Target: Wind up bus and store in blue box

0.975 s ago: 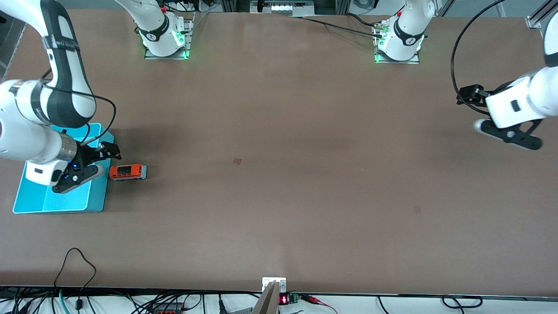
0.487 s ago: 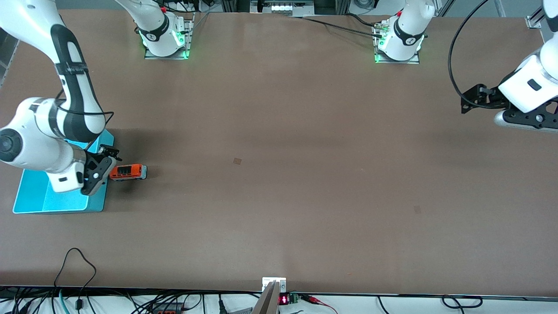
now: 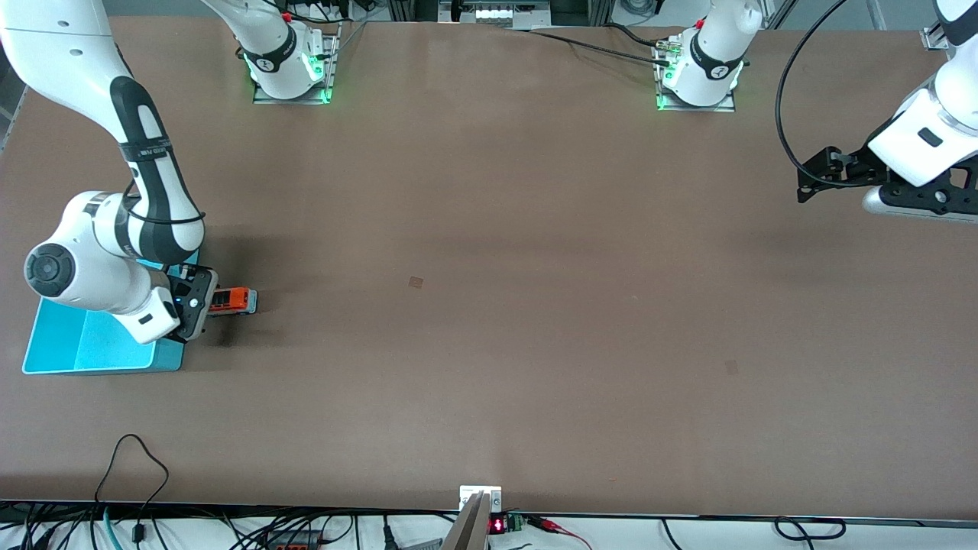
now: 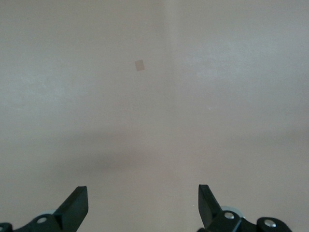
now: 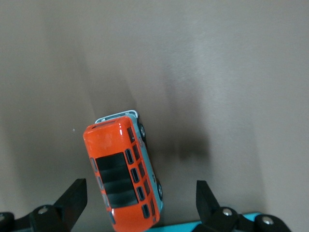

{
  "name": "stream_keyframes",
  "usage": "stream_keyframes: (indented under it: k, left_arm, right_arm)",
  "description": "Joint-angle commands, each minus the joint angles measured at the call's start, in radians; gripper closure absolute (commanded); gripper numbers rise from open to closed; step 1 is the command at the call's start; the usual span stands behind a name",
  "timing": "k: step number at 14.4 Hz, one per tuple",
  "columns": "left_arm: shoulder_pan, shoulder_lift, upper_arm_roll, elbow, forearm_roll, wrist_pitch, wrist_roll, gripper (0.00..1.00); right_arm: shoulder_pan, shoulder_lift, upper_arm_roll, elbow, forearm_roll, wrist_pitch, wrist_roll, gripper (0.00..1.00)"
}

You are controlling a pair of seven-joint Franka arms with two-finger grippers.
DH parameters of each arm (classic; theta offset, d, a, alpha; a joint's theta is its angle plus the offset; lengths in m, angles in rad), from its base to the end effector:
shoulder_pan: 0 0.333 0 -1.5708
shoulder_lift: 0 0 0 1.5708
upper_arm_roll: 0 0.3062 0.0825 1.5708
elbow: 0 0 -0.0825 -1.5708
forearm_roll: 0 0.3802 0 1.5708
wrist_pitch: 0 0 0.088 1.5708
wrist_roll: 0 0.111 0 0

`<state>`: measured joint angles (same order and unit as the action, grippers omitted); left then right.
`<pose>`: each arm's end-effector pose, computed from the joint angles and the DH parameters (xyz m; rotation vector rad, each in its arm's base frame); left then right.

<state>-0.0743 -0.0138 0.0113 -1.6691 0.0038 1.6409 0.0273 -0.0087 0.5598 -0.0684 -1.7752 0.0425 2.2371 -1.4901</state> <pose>0.5494 -0.0342 0.5782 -3.1344 0.1421 0.0225 0.6393 -0.0452 0.2268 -2.3580 -1.9736 0.1100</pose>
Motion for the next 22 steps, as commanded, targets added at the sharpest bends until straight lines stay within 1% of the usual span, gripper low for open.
stream_keyframes:
  k: [1,4,10,13,14,15,16,17,19,22]
  left_arm:
    - [-0.019,-0.018,0.026,-0.023,-0.018,-0.01,-0.007,0.0]
    - [-0.018,-0.017,0.019,-0.008,-0.018,-0.052,-0.012,0.0]
    - [-0.024,-0.014,0.012,-0.008,-0.024,-0.053,-0.013,0.0]
    - [-0.015,-0.012,0.015,-0.008,-0.024,-0.047,-0.015,0.0]
    - [-0.015,-0.008,0.015,-0.008,-0.024,-0.044,-0.015,0.0]
    - [-0.015,-0.006,0.015,-0.005,-0.022,-0.044,-0.013,0.0]
    - [-0.015,-0.006,0.015,-0.004,-0.021,-0.044,-0.013,0.0]
    - [-0.016,-0.006,0.015,-0.004,-0.021,-0.047,-0.013,0.0]
    - [-0.016,-0.006,0.015,-0.006,-0.022,-0.038,-0.017,0.0]
    - [-0.028,-0.005,0.012,-0.004,-0.015,-0.026,-0.021,0.0]
  right_arm:
    - [-0.007,-0.001,0.005,-0.047,-0.006,0.039,-0.039,0.0]
    - [-0.005,0.003,0.004,-0.066,-0.006,0.049,-0.058,0.0]
    - [-0.005,0.006,-0.007,-0.082,-0.006,0.055,-0.067,0.0]
    - [0.001,0.026,-0.007,-0.081,-0.01,0.09,-0.087,0.0]
    - [-0.001,0.029,-0.008,-0.081,-0.01,0.091,-0.087,0.03]
    - [0.001,0.028,-0.011,-0.081,-0.01,0.091,-0.091,0.14]
    - [0.001,0.026,-0.011,-0.079,-0.012,0.096,-0.123,0.31]
    - [0.003,0.025,-0.011,-0.079,-0.007,0.096,-0.128,0.57]
    - [0.007,0.023,-0.011,-0.076,-0.007,0.096,-0.128,0.69]
    - [0.016,0.017,-0.011,-0.07,0.003,0.096,-0.125,0.77]
